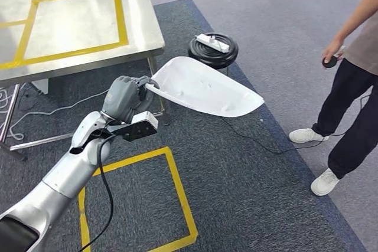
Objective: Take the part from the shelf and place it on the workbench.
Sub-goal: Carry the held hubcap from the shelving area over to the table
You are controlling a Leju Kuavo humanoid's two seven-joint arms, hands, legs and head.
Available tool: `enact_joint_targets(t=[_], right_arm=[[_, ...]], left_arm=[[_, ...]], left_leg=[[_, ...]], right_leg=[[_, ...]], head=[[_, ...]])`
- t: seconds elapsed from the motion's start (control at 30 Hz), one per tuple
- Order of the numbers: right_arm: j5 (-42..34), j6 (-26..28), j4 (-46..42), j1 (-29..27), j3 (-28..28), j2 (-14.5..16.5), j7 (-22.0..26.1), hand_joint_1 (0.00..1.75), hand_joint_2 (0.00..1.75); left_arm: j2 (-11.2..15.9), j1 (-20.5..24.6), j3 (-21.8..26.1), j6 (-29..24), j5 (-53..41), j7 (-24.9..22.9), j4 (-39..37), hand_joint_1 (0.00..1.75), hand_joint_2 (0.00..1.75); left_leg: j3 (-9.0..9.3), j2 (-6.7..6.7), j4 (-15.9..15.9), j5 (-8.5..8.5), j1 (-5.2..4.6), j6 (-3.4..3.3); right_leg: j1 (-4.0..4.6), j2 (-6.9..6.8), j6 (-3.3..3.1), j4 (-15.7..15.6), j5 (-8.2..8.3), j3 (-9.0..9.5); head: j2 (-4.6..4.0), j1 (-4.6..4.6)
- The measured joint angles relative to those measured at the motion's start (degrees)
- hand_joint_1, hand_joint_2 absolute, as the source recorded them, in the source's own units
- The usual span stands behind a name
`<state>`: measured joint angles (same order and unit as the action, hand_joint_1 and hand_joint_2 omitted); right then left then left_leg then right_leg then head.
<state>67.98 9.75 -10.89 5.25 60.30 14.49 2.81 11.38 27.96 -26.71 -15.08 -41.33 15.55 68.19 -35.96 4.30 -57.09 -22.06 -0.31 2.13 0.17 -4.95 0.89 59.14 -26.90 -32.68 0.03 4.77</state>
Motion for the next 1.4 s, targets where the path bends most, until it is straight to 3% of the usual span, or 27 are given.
enact_joint_targets(t=[0.07,0.13,0.2,0.23,0.27,0.3,0.33,0.37,0.43,0.5,0.57,0.6,0.67,0.73,0.8,0.83,0.9,0.93,1.0,1.03,1.07,1.13,1.17,1.23,1.3,1.33,1.4], right_arm=[[0.0,0.0,0.0,0.1,0.0,0.0,-0.1,0.0,1.75],[0.1,0.0,0.0,0.1,0.0,0.0,-0.3,0.0,1.75],[0.1,0.0,0.0,0.1,0.0,0.0,-0.3,0.0,1.75],[0.0,0.0,0.0,0.1,0.0,0.0,-0.3,0.0,1.75],[0.0,-0.1,0.0,0.1,0.0,0.0,-0.3,0.0,1.75],[0.0,-0.1,0.0,0.3,0.0,0.0,-0.3,0.0,1.75],[0.0,-0.1,0.0,0.4,0.0,0.0,-0.3,0.0,1.75],[0.1,-0.1,0.0,0.4,0.0,0.0,-0.5,0.0,1.75],[0.1,-0.1,0.0,0.2,0.0,0.0,-0.6,0.0,1.75],[0.1,0.0,0.0,0.1,0.0,0.0,-0.8,0.0,1.75],[0.1,0.0,0.0,0.2,0.0,0.0,-0.8,0.0,1.75],[0.1,0.0,0.0,0.3,0.0,0.0,-0.8,0.0,1.75],[0.1,0.0,0.0,0.3,0.0,0.1,-0.9,0.0,1.75],[0.1,0.0,0.0,0.0,0.0,0.1,-0.9,0.0,1.75],[0.1,0.0,0.0,-0.1,0.0,0.0,-1.0,0.0,1.75],[0.1,0.0,0.0,-0.2,0.0,0.0,-1.0,0.0,1.75],[0.1,0.0,0.0,-0.1,0.0,0.0,-1.0,0.0,1.75],[0.0,0.0,0.0,-0.1,0.0,0.1,-1.0,0.0,1.75],[0.0,0.0,0.0,-0.1,0.0,0.1,-1.0,0.0,1.75],[0.0,0.0,0.0,-0.1,0.0,0.0,-1.0,0.0,1.75],[0.0,0.0,0.0,-0.1,0.0,0.0,-1.0,0.0,1.75],[0.1,0.0,0.0,0.0,0.0,0.0,-1.0,0.0,1.75],[0.1,0.0,0.0,0.0,0.0,0.0,-1.0,0.0,1.75],[0.1,-0.1,0.0,0.0,0.0,0.0,-0.9,0.0,1.75],[0.1,-0.1,0.0,0.1,0.0,0.0,-0.8,0.0,1.75],[0.1,-0.1,0.0,0.3,0.0,0.0,-0.8,0.0,1.75],[0.1,0.1,0.0,0.4,0.0,0.0,-0.7,0.0,1.75]], left_arm=[[0.2,-0.1,0.0,-0.2,0.0,0.0,-0.1,1.75,1.75],[0.3,-0.2,0.1,-0.4,0.0,0.0,-0.1,1.75,1.75],[0.2,-0.3,0.1,-0.6,0.2,0.0,-0.1,1.75,1.75],[0.1,-0.5,0.1,-0.6,0.3,0.0,-0.2,1.75,1.75],[0.1,-0.8,0.1,-0.6,0.4,0.0,-0.2,1.75,1.75],[0.0,-1.1,0.1,-0.7,0.4,0.0,-0.2,1.75,1.75],[0.0,-1.3,0.1,-0.7,0.4,-0.1,-0.3,1.75,1.75],[0.0,-1.4,0.2,-0.8,0.5,-0.3,-0.3,1.75,1.75],[-0.1,-1.5,0.3,-0.9,0.5,-0.6,-0.3,1.75,1.75],[-0.1,-1.6,0.5,-0.9,0.7,-0.9,-0.3,1.75,1.75],[0.1,-2.0,0.7,-0.9,0.8,-1.0,-0.4,1.75,1.75],[0.1,-2.1,0.8,-0.9,0.9,-1.1,-0.4,1.75,1.75],[0.2,-2.1,1.0,-0.9,1.0,-1.1,-0.5,1.75,1.75],[0.1,-2.0,1.0,-0.5,1.0,-1.3,-0.5,1.75,1.75],[0.1,-2.1,0.9,0.5,0.7,-1.5,-0.8,1.75,1.75],[0.0,-2.1,0.9,0.9,0.6,-1.5,-1.0,1.75,1.75],[0.0,-2.0,0.9,1.3,0.5,-1.6,-1.3,1.75,1.75],[0.0,-1.8,0.9,1.3,0.5,-1.6,-1.5,1.75,1.75],[-0.2,-1.3,0.8,1.3,0.4,-1.6,-1.7,1.75,1.75],[-0.2,-1.1,0.8,1.3,0.3,-1.7,-1.8,1.75,1.75],[-0.3,-1.0,0.7,1.4,0.2,-1.7,-1.9,1.75,1.75],[-0.3,-0.9,0.6,1.4,0.0,-1.8,-2.2,1.75,1.75],[-0.3,-0.7,0.6,1.4,0.0,-1.8,-2.3,1.75,1.75],[-0.5,-0.5,0.5,1.4,-0.1,-1.9,-2.6,1.75,1.75],[-0.6,-0.5,0.4,1.5,-0.1,-1.9,-2.8,1.75,1.75],[-0.7,-0.5,0.4,1.6,-0.1,-1.9,-3.0,1.75,1.75],[-0.7,-0.5,0.3,1.6,-0.2,-2.0,-3.1,1.75,1.75]], left_leg=[[-0.03,-1.26,0.3,-0.09,0.03,-0.76],[0.07,-2.54,0.5,0.01,0.37,-1.42],[0.09,-3.86,0.6,0.05,0.6,-1.92],[0.08,-4.59,0.6,0.06,0.61,-2.05],[0.07,-5.35,0.6,0.04,0.61,-2.1],[0.09,-6.13,0.6,0.05,0.62,-2.1],[0.11,-6.96,0.5,0.06,0.67,-2.05],[0.14,-7.82,0.4,0.05,0.75,-1.93],[0.01,-9.49,0.2,0.07,0.89,-1.42],[-0.4,-10.8,0.1,0.35,1.03,-0.61],[-0.68,-11.94,0.5,0.85,1.25,0.21],[-0.79,-11.82,0.5,0.84,1.25,0.54],[-2.12,-9.39,-2.1,-0.84,1.0,1.03],[-5.53,-6.16,-9.1,-4.29,0.85,1.33],[-8.34,-5.17,-14.7,-5.95,0.89,1.45],[-8.37,-5.02,-14.8,-5.34,0.88,1.4],[-5.21,-3.95,-9.2,-2.1,0.76,1.09],[-2.97,-2.46,-5.3,-0.78,0.5,0.89],[-0.26,-0.43,-0.4,0.25,0.09,0.11],[0.03,-0.35,0.3,0.08,-0.08,-0.27],[-0.07,-1.12,0.4,0.08,-0.04,-0.73],[-0.04,-2.4,0.6,0.21,0.21,-1.34],[-0.01,-3.02,0.7,0.32,0.39,-1.65],[-0.01,-4.3,0.8,0.37,0.56,-2.06],[0.0,-5.66,0.7,0.35,0.57,-2.19],[0.02,-6.3,0.7,0.35,0.58,-2.19],[0.11,-7.46,0.6,0.31,0.7,-2.08]], right_leg=[[0.09,-0.98,0.59,-0.2,-0.33,0.34],[-0.1,0.73,1.25,1.5,-1.77,-0.17],[-0.26,3.56,1.67,7.8,-5.13,-2.97],[-0.29,4.19,1.73,11.8,-6.79,-4.9],[-0.29,4.46,1.77,14.8,-7.7,-6.48],[-0.31,4.58,1.78,16.0,-7.48,-7.24],[-0.36,4.71,1.75,14.9,-6.13,-6.95],[-0.46,5.08,1.71,11.8,-3.96,-5.66],[-0.92,7.52,1.66,4.1,-0.49,-2.3],[-1.14,9.52,1.37,0.7,0.28,-0.74],[-0.99,8.96,0.66,0.6,0.39,-0.64],[-1.01,8.37,0.25,0.4,0.55,-0.55],[-1.14,7.04,-0.55,0.0,0.88,-0.34],[-0.96,5.59,-1.0,-0.1,0.9,-0.28],[-0.8,3.99,-1.12,-0.1,0.81,-0.28],[-0.75,3.23,-1.12,-0.1,0.76,-0.25],[-0.69,1.87,-0.97,-0.1,0.61,-0.08],[-0.49,1.25,-0.76,-0.1,0.43,0.01],[-0.05,0.16,-0.26,0.0,0.05,0.17],[0.15,-0.44,0.02,-0.1,-0.12,0.3],[0.2,-1.07,0.27,-0.2,-0.22,0.51],[0.07,-0.21,0.94,0.5,-1.08,0.48],[-0.04,1.11,1.22,2.2,-2.23,-0.25],[-0.18,3.85,1.51,9.1,-5.7,-3.47],[-0.18,4.56,1.57,15.4,-7.64,-6.7],[-0.2,4.64,1.57,15.8,-6.98,-7.15],[-0.33,4.82,1.54,10.5,-2.96,-5.21]], head=[[0.0,-0.08],[-0.01,-0.32],[-0.01,-0.67],[-0.01,-0.78],[-0.01,-0.81],[-0.01,-0.85],[-0.01,-0.86],[-0.01,-0.86],[-0.01,-0.94],[-0.01,-0.99],[0.0,-1.01],[-0.01,-0.99],[-0.01,-0.49],[-0.01,0.02],[-0.01,0.07],[-0.01,0.08],[-0.01,0.09],[-0.01,0.15],[-0.01,0.11],[0.0,0.05],[0.0,-0.04],[-0.01,-0.25],[-0.01,-0.38],[-0.01,-0.62],[-0.01,-0.69],[-0.01,-0.73],[-0.01,-0.78]])
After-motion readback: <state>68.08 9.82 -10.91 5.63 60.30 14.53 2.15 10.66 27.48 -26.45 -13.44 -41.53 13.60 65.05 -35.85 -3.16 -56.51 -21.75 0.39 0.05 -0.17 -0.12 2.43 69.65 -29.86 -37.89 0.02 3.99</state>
